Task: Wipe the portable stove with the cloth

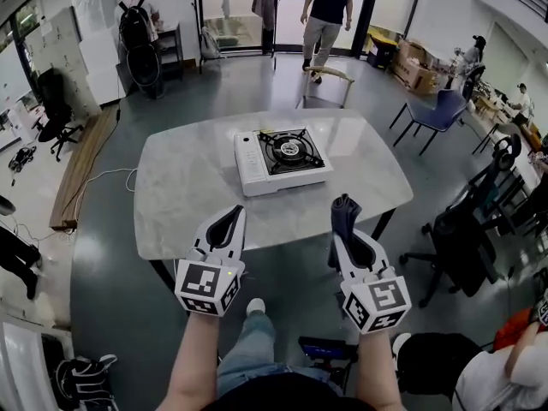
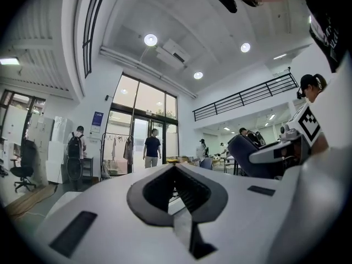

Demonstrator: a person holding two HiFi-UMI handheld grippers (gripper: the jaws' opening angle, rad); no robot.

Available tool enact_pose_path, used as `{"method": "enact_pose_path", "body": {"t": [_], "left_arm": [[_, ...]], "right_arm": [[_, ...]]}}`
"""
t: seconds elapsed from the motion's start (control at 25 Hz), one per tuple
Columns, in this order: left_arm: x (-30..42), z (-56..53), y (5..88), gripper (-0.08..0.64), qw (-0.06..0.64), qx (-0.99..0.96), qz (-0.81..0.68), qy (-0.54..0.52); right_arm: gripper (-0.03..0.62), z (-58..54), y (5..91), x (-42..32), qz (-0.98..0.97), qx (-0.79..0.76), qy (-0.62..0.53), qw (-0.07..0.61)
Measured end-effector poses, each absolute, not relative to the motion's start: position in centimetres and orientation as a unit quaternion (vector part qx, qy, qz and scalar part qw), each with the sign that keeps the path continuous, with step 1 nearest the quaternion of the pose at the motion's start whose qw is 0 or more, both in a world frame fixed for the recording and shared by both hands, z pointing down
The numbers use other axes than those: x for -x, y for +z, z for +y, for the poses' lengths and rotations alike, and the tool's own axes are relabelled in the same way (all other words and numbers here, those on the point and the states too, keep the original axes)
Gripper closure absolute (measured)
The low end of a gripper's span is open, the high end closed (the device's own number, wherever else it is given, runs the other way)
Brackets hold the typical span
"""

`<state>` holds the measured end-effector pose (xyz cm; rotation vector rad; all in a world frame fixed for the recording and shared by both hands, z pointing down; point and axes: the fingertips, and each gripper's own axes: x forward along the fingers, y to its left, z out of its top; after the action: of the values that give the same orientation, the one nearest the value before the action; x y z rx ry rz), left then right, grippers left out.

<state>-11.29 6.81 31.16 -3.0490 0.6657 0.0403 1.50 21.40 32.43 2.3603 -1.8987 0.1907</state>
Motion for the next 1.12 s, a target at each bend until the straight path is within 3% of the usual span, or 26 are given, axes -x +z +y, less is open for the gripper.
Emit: {"method": "enact_pose_path", "body": {"t": [0.56,1.12], "left_arm": [[3.2,-9.1,32.8,0.549,-0.016,0.976,0.217,0.005],[0.0,-14.9,35.0,0.549,-0.035,0.966,0.255,-0.011]], "right_arm": [[0.522,6.6,33.1,-10.7,-0.6,-0.794,0.079,0.056],[0.522,-0.2,35.6,-15.2,-0.626,-0.769,0.11,0.067]]}}
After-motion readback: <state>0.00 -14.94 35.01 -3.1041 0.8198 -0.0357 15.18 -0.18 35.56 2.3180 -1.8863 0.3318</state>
